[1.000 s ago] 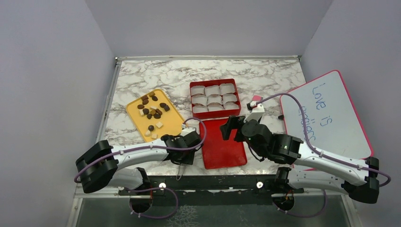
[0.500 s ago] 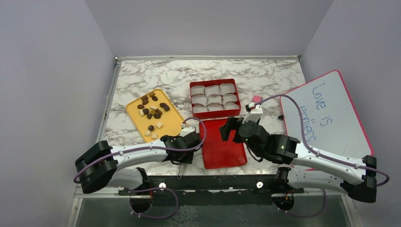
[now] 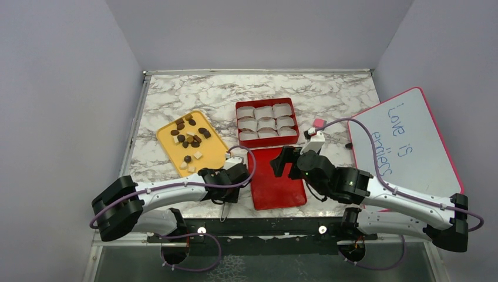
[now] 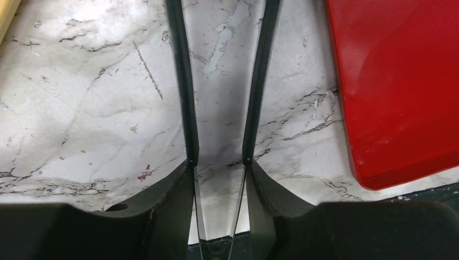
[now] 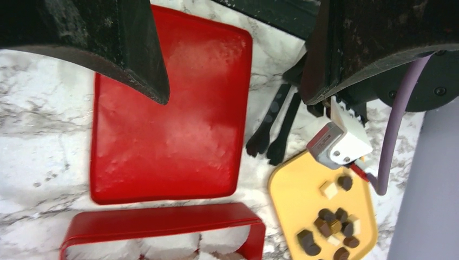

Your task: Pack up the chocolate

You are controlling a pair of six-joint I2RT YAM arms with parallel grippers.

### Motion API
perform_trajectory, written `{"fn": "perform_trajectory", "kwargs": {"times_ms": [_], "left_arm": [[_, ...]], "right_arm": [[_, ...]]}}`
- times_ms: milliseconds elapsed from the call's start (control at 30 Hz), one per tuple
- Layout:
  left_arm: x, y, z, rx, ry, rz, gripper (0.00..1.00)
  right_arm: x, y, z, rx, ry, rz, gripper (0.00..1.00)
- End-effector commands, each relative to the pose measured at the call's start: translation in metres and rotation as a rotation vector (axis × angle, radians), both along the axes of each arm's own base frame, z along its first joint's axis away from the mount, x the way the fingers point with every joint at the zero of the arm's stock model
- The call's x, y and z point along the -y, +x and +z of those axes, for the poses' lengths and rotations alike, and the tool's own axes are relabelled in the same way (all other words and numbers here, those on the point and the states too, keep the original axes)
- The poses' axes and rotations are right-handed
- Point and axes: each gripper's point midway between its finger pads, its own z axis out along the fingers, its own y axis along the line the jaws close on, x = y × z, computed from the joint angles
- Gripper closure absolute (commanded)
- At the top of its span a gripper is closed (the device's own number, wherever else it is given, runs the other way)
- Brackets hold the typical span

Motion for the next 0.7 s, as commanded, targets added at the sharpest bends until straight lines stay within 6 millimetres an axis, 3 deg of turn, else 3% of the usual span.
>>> {"fn": "perform_trajectory", "kwargs": {"times_ms": [0,467,533,633,667], "left_arm": [[0.017,0.015,0.033,0.091,-0.091,-0.006,0.63],[0.026,0.04,0.118,0.277,-0.192,-0.03,0.66],[0.029,0.04,0.128,0.293,-0.21,-0.056,0.66],[0.032,0.04,0.14,0.31,-0.231,-0.089,0.66],[0.033,0.04,0.142,0.313,-0.238,-0.096,0.66]], "right_arm": [[-0.02,-0.015,0.001,-0.055,0.112,0.09,0.05],[-0.038,-0.021,0.01,-0.06,0.207,0.148,0.08],[-0.047,-0.024,0.013,-0.062,0.234,0.188,0.21],[-0.06,-0.028,0.023,-0.054,0.291,0.237,0.51],[-0.065,-0.028,0.026,-0.048,0.311,0.251,0.68]]}}
